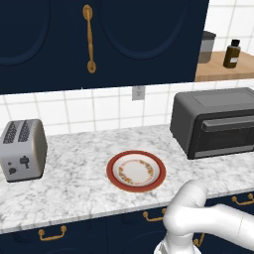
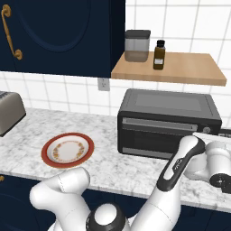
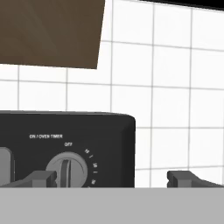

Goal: Pick up the kebab skewer and baguette bread, and place them inside the toaster oven. Close the toaster oven door and start by setting the timer.

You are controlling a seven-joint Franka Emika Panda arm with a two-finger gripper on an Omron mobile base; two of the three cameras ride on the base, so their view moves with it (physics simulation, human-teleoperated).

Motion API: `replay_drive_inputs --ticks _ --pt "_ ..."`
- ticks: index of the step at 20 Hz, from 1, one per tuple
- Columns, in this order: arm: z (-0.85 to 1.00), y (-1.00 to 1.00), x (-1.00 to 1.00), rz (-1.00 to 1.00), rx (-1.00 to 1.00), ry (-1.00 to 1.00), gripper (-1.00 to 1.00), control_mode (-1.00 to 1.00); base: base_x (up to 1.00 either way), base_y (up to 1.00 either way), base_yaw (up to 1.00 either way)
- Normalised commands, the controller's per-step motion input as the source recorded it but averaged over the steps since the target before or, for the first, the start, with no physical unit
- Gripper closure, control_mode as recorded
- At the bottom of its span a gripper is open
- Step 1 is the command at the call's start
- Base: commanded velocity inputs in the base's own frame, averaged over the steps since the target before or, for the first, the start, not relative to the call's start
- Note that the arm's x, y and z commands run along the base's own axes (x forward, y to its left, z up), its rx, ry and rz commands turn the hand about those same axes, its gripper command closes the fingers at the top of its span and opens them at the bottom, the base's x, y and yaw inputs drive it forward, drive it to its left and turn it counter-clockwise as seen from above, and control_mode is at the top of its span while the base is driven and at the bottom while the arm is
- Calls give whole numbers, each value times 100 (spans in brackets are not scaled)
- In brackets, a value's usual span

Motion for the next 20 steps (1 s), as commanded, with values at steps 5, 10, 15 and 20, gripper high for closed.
replay_drive_inputs --ticks 5,10,15,20 --pt "1 0 0 -4 8 0 -100 -100 0 0 0" --pt "0 0 0 -1 5 0 -100 -100 0 0 0" --pt "0 0 0 0 0 0 -100 -100 0 0 0" --pt "-2 -1 5 0 0 0 -100 -100 0 0 0"
